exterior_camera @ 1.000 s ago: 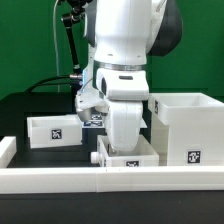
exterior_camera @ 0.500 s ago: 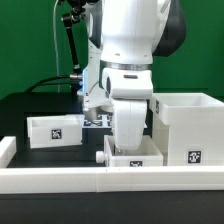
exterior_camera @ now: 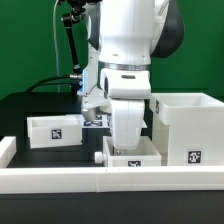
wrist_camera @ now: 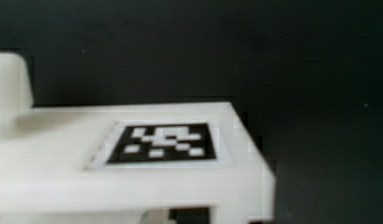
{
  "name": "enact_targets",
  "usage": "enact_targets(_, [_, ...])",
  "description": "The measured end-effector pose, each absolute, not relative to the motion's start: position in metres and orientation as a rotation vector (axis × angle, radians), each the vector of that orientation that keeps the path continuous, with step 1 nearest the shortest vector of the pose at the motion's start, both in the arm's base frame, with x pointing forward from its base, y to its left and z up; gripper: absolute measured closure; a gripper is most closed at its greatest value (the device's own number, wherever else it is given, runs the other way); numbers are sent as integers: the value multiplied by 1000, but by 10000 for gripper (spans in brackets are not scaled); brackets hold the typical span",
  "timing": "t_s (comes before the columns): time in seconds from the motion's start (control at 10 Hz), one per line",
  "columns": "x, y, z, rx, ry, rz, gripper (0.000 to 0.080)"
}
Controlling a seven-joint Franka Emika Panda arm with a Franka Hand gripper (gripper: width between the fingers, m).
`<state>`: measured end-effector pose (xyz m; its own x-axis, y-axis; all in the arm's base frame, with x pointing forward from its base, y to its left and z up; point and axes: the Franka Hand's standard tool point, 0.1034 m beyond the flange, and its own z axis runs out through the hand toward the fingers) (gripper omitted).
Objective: Assemble drawer
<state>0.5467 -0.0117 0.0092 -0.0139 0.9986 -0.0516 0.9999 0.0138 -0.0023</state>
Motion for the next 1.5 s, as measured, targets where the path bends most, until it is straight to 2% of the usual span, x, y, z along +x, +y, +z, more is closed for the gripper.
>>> enact_targets(0.5, [547,-1,12,2185,2218,-60,758])
enact_targets(1.5, [543,-1,8,2193,2182,-12,758])
